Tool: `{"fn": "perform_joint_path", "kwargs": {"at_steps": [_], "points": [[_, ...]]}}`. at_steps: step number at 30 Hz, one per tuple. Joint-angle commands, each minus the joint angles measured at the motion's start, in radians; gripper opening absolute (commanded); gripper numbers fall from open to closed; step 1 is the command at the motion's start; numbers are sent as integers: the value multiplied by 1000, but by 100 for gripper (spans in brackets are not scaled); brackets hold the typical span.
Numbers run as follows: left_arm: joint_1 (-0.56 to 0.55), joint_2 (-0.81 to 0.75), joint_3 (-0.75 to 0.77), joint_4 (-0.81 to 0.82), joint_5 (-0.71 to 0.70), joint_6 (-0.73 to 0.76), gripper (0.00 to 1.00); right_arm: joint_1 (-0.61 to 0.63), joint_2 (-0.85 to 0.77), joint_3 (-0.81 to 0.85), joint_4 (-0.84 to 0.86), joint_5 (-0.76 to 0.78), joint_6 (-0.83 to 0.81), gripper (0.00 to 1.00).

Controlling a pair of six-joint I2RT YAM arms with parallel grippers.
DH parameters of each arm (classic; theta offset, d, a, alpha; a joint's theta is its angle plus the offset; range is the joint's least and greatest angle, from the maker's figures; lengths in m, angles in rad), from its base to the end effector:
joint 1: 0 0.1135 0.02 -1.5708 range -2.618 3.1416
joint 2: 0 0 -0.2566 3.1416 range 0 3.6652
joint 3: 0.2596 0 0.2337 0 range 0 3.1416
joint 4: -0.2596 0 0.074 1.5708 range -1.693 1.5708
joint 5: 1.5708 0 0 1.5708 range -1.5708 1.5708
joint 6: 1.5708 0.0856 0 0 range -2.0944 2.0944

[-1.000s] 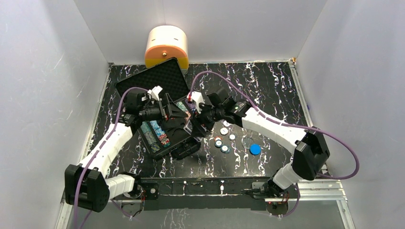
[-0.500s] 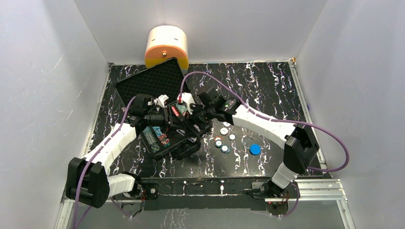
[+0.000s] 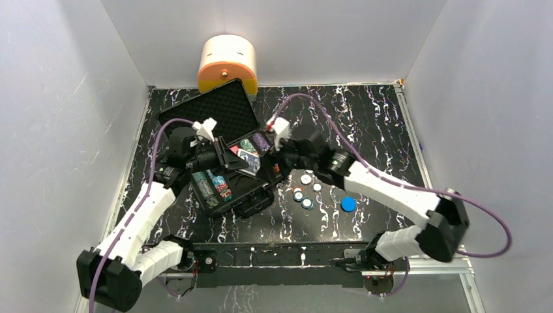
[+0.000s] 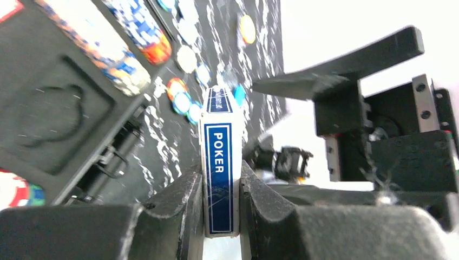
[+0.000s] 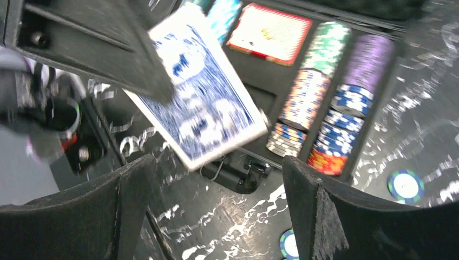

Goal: Pack up texas hold em set

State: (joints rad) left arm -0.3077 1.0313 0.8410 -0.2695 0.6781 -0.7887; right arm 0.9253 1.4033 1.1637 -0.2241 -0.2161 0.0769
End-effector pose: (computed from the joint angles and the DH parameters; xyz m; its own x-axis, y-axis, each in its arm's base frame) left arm 0.2195 -0.1261 0.2874 -0.8455 -0.3110 -0.4341 0.2438 0.4984 -0.8319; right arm 0.1970 0.2921 0.3007 -0.3371 -0.3228 -0.8844 -0.8723 0.4606 0.1643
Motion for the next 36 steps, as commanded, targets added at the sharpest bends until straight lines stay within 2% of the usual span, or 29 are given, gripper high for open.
{"fn": "perform_joint_path", "kwargs": {"at_steps": [1, 4, 7, 10, 16, 21, 25, 36], "points": [[6, -114, 8, -19, -347, -1, 0, 4, -197, -168, 288, 366, 376, 93], [6, -149, -19, -56, -524, -95, 0, 4, -264, -250, 320, 497, 555, 91], [5, -137, -28, -50, -574, -127, 0, 4, -275, -258, 246, 575, 693, 90], [6, -80, -11, -80, -603, -144, 0, 4, -267, -251, 195, 584, 753, 88], [-22, 3, -52, 0, -569, -243, 0, 3, -238, -266, 198, 513, 817, 86], [-161, 22, -74, 13, -760, -325, 0, 4, -220, -281, 212, 507, 843, 86], [-196, 9, -121, 18, -832, -391, 0, 4, -212, -279, 209, 498, 840, 87], [-212, 81, -174, 127, -790, -425, 0, 4, -221, -303, 231, 509, 842, 86]]}}
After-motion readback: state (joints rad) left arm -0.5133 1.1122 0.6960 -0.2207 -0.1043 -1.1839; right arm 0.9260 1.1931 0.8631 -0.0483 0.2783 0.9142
